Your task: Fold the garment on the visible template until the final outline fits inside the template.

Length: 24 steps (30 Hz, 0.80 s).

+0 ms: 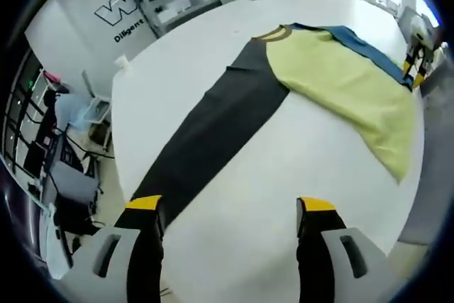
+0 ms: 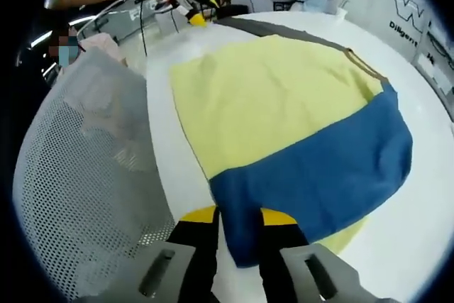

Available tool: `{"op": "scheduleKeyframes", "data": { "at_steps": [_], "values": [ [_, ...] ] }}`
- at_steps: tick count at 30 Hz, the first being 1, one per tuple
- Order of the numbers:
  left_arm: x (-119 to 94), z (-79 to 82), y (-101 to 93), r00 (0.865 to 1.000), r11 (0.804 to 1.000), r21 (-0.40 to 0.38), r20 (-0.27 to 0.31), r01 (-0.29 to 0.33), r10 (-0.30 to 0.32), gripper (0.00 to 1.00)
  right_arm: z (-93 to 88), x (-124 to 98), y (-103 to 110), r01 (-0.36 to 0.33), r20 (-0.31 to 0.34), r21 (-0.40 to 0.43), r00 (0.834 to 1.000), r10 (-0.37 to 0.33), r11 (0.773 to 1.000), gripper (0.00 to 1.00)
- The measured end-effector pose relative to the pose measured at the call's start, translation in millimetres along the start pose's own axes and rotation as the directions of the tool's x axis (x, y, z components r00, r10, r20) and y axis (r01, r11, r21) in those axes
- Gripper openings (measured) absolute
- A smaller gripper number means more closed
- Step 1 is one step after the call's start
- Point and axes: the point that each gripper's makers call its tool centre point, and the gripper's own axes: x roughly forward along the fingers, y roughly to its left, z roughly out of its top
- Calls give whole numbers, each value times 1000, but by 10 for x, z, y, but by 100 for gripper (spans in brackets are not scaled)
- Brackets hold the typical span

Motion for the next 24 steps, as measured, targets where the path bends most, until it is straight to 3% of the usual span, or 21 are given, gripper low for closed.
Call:
{"op": "scheduleKeyframes", "data": {
  "at_steps": [5, 10, 14, 19, 24],
  "values": [
    [15, -19, -67, 1000, 1000, -5, 7, 10, -10, 77, 39, -16, -23, 17, -7, 16, 1000, -16, 1000, 2],
    [13, -73, -76, 1000, 1000, -25, 1, 12, -12, 76, 71, -70, -6, 6, -8, 26, 1000, -6, 1000, 0],
    [-2, -108, -56, 1000, 999, -41, -3, 6, -6, 76, 150, -162, -9, -12, 25, 97, 1000, 10, 995, 0],
    [5, -142, -42, 1000, 997, -72, -3, 2, -2, 76, 132, -209, -74, -4, 10, 123, 1000, 3, 992, 0],
    [-30, -132, -69, 1000, 997, -71, 13, 3, -2, 77, 196, -339, -191, 24, 35, 123, 999, -28, 992, 0]
  ]
}}
